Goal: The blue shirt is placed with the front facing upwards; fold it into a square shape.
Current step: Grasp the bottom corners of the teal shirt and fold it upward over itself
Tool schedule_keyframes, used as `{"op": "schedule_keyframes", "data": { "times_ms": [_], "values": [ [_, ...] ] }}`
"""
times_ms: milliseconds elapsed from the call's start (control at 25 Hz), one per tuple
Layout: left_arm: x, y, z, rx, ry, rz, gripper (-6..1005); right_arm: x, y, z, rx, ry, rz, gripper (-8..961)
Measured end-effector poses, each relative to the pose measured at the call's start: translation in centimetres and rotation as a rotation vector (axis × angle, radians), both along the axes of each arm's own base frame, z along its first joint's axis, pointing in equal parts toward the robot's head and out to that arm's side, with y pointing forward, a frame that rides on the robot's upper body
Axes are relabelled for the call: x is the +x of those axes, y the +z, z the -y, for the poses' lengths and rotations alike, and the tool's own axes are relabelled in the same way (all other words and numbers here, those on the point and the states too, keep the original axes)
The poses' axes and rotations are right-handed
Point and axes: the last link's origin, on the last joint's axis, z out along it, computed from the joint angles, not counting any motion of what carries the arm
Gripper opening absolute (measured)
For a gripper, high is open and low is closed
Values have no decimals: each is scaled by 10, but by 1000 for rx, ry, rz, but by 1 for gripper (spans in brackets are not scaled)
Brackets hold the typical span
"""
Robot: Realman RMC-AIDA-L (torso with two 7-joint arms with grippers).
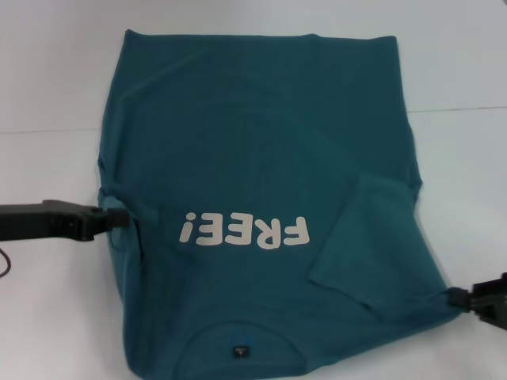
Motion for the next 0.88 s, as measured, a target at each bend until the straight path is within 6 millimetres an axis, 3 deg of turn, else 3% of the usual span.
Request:
{"op": "schedule_keyframes", "data": {
  "times_ms": [400,640,880],
  "values": [
    [4,3,7,-26,123,141,3,26,50,-1,31,-37,57,57],
    [-4,1,21,-66,170,168,3,24,63,-7,39,-11,72,58],
    [-24,8,38,-61,231,192,3,27,72,-7,68,-16,78,57]
  ]
}}
